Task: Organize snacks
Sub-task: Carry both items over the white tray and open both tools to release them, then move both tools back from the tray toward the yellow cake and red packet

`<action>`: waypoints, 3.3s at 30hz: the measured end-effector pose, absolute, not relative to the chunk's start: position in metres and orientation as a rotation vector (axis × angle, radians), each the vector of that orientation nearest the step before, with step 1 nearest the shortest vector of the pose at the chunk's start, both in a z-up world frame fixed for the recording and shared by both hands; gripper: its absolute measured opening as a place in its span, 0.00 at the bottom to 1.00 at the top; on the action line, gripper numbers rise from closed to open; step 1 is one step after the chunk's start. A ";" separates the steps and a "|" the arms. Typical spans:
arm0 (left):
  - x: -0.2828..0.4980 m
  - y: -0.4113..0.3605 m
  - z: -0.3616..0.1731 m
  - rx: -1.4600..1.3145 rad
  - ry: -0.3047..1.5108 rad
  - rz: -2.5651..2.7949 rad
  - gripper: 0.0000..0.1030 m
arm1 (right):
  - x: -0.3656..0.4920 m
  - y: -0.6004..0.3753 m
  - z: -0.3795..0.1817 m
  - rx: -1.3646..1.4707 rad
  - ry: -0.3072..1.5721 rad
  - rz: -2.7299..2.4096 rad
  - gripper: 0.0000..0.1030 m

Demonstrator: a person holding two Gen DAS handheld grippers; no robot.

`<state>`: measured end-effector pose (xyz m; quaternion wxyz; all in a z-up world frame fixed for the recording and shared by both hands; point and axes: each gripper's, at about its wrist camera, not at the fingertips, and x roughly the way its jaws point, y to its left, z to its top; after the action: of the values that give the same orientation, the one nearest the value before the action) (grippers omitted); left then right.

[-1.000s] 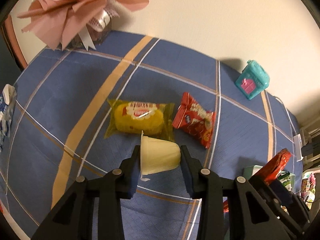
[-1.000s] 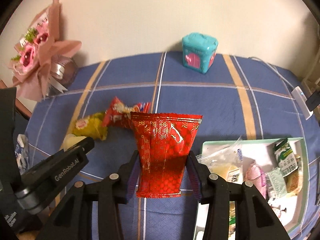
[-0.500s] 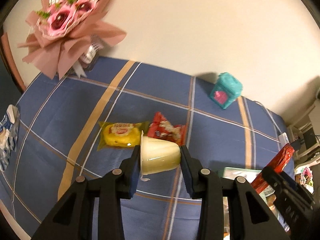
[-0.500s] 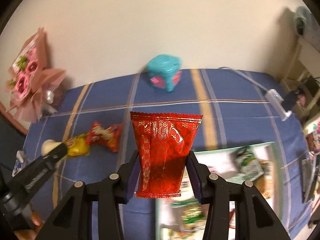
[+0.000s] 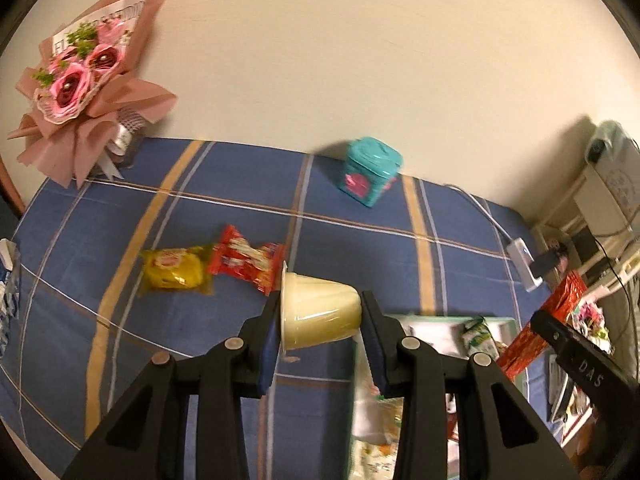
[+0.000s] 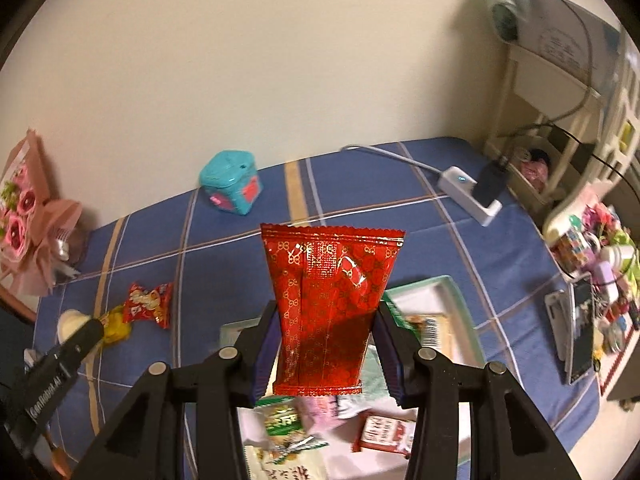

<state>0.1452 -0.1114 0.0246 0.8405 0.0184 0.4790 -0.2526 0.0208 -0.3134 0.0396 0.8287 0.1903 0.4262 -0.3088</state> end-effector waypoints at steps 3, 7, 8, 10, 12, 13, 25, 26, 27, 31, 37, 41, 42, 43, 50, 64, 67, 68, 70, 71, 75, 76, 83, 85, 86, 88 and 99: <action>0.132 -0.126 0.025 0.077 1.011 -0.557 0.38 | 0.010 -0.319 0.044 0.408 0.894 -0.683 0.47; 0.115 -0.144 0.026 0.137 1.003 -0.587 0.38 | -0.002 -0.323 0.052 0.407 0.877 -0.693 0.47; 0.111 -0.149 0.025 0.153 1.004 -0.597 0.38 | -0.003 -0.324 0.052 0.404 0.878 -0.695 0.47; 0.104 -0.159 0.021 0.180 1.015 -0.624 0.38 | -0.006 -0.326 0.052 0.395 0.889 -0.702 0.47; 0.098 -0.168 0.015 0.203 1.032 -0.645 0.38 | -0.006 -0.330 0.047 0.400 0.904 -0.703 0.47; 0.096 -0.172 0.011 0.213 1.043 -0.653 0.38 | -0.007 -0.332 0.044 0.405 0.912 -0.702 0.47; 0.071 -0.209 -0.041 0.358 1.157 -0.685 0.38 | 0.007 -0.345 -0.029 0.440 1.126 -0.687 0.47; 0.069 -0.211 -0.044 0.366 1.165 -0.689 0.38 | 0.007 -0.346 -0.034 0.446 1.140 -0.684 0.47; 0.068 -0.213 -0.047 0.371 1.172 -0.693 0.38 | 0.008 -0.346 -0.039 0.451 1.154 -0.683 0.47; 0.062 -0.218 -0.059 0.376 1.218 -0.718 0.38 | 0.010 -0.346 -0.056 0.466 1.200 -0.680 0.47; 0.057 -0.222 -0.069 0.381 1.253 -0.732 0.39 | 0.010 -0.347 -0.062 0.478 1.218 -0.682 0.58; 0.057 -0.222 -0.065 0.374 1.247 -0.734 0.53 | 0.010 -0.348 -0.059 0.478 1.211 -0.684 0.65; 0.058 -0.222 -0.063 0.370 1.243 -0.734 0.54 | 0.010 -0.348 -0.057 0.479 1.204 -0.687 0.68; 0.059 -0.221 -0.062 0.364 1.241 -0.734 0.56 | 0.010 -0.349 -0.055 0.478 1.199 -0.688 0.70; 0.081 -0.202 -0.063 0.301 1.260 -0.653 0.62 | 0.014 -0.348 -0.049 0.458 1.183 -0.690 0.83; 0.139 -0.129 -0.050 0.055 1.251 -0.471 0.73 | 0.031 -0.326 -0.040 0.391 1.177 -0.644 0.89; 0.152 -0.108 -0.046 0.011 1.236 -0.415 0.73 | 0.037 -0.318 -0.038 0.378 1.172 -0.630 0.89; 0.155 -0.102 -0.046 0.002 1.231 -0.398 0.73 | 0.039 -0.314 -0.037 0.369 1.172 -0.625 0.89; 0.164 -0.086 -0.045 -0.018 1.221 -0.356 0.74 | 0.044 -0.307 -0.036 0.358 1.171 -0.608 0.92; 0.168 -0.077 -0.045 -0.027 1.217 -0.335 0.75 | 0.047 -0.304 -0.036 0.355 1.171 -0.600 0.94; 0.183 -0.042 -0.049 -0.059 1.208 -0.247 0.84 | 0.059 -0.287 -0.036 0.333 1.172 -0.566 0.95; 0.186 -0.034 -0.051 -0.066 1.206 -0.221 0.84 | 0.060 -0.283 -0.036 0.329 1.171 -0.560 0.96; 0.200 -0.001 -0.056 -0.053 1.173 -0.130 0.92 | 0.080 -0.251 -0.038 0.316 1.155 -0.485 1.00; 0.203 0.002 -0.057 -0.046 1.167 -0.123 0.96 | 0.086 -0.242 -0.040 0.315 1.155 -0.471 1.00; 0.206 0.003 -0.058 -0.042 1.165 -0.120 0.96 | 0.089 -0.238 -0.041 0.317 1.153 -0.466 1.00; 0.209 0.005 -0.059 -0.040 1.162 -0.119 0.96 | 0.095 -0.229 -0.044 0.322 1.146 -0.448 1.00; 0.238 0.010 -0.074 -0.037 1.133 -0.127 0.96 | 0.139 -0.191 -0.051 0.298 1.071 -0.351 1.00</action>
<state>0.2378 0.0103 -0.0744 0.8416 -0.0175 0.5364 -0.0599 0.1388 -0.1915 -0.0512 0.8348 0.1405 0.5058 -0.1658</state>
